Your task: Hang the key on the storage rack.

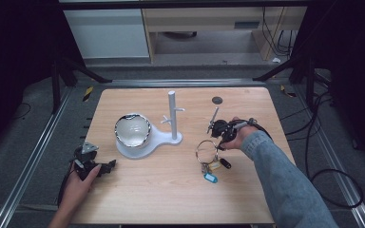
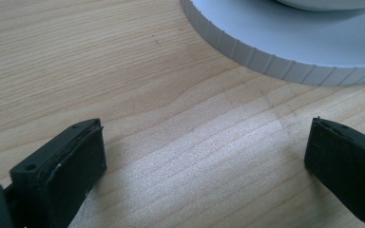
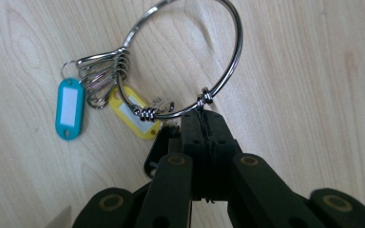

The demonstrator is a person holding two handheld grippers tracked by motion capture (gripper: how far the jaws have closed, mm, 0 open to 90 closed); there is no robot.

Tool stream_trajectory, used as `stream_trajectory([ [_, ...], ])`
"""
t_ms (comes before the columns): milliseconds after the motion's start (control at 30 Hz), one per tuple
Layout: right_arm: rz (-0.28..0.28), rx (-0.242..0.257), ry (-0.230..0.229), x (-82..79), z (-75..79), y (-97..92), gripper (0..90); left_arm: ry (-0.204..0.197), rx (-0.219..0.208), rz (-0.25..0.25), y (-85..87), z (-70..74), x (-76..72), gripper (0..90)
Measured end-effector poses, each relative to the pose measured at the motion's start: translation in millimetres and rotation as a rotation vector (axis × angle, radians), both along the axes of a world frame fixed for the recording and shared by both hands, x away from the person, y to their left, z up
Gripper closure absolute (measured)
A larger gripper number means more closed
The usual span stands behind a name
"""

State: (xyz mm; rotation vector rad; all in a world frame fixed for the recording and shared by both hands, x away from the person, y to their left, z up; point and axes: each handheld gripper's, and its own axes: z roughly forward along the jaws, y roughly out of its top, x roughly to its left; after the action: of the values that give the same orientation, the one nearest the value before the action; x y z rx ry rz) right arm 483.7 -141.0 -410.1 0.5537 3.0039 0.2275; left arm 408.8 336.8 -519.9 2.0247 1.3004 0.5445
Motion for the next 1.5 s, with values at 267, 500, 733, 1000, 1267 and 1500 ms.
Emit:
stream_trajectory([
  [267,0.009,-0.007,-0.019,2.0,25.9,3.7,88.9,0.0,0.0,0.0,0.0,0.0,0.0,0.0],
  [500,0.019,-0.012,-0.042,5.6,48.1,9.5,89.0,0.0,0.0,0.0,0.0,0.0,0.0,0.0],
  [733,0.011,-0.008,-0.054,8.9,61.7,10.4,89.0,0.0,0.0,0.0,0.0,0.0,0.0,0.0],
  [1000,0.009,-0.009,-0.072,11.6,75.6,11.5,88.9,0.001,-0.002,0.002,-0.1,0.0,-0.1,0.0],
  [1267,0.007,0.002,-0.079,12.5,86.8,10.6,89.0,0.0,0.0,0.0,0.0,0.0,0.0,0.0],
  [1500,0.006,0.003,-0.088,13.1,101.1,12.3,89.0,0.0,0.0,0.0,0.0,0.0,0.0,0.0],
])
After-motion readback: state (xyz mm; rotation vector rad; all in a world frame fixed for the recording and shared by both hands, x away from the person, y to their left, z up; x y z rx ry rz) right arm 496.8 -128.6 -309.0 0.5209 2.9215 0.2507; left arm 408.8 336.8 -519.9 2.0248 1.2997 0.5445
